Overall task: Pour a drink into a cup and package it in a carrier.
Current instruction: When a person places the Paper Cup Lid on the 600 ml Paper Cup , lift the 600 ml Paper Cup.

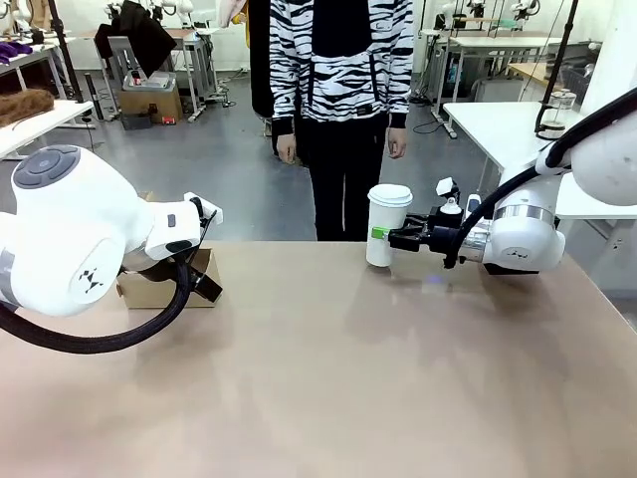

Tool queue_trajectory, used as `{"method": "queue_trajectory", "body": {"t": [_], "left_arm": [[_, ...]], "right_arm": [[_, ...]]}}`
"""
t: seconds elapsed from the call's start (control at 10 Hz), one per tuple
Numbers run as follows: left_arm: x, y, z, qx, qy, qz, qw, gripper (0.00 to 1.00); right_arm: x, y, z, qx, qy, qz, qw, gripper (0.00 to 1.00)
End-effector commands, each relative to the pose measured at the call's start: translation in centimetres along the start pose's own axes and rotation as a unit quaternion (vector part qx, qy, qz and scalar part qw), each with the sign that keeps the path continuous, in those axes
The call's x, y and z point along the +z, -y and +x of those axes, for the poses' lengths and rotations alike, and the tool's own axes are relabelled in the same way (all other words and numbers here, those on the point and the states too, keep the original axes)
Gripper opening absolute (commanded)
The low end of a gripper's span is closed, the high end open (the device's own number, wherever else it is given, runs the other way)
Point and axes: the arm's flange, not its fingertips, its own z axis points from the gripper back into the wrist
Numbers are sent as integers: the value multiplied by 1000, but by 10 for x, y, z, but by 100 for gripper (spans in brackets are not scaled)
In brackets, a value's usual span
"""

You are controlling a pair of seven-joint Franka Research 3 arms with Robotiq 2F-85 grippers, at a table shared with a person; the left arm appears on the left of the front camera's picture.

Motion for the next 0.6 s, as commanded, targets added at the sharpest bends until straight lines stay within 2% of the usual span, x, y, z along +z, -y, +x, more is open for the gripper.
{"method": "queue_trajectory", "body": {"t": [0.0,0.2,0.5], "left_arm": [[0,0,0,1,1,-1,1000,100],[0,0,0,1,1,-1,1000,100],[0,0,0,1,1,-1,1000,100]], "right_arm": [[0,0,0,0,0,0,1000,76],[14,-29,58,-6,4,-15,1000,76],[45,-90,168,19,-14,-10,1000,76]]}}
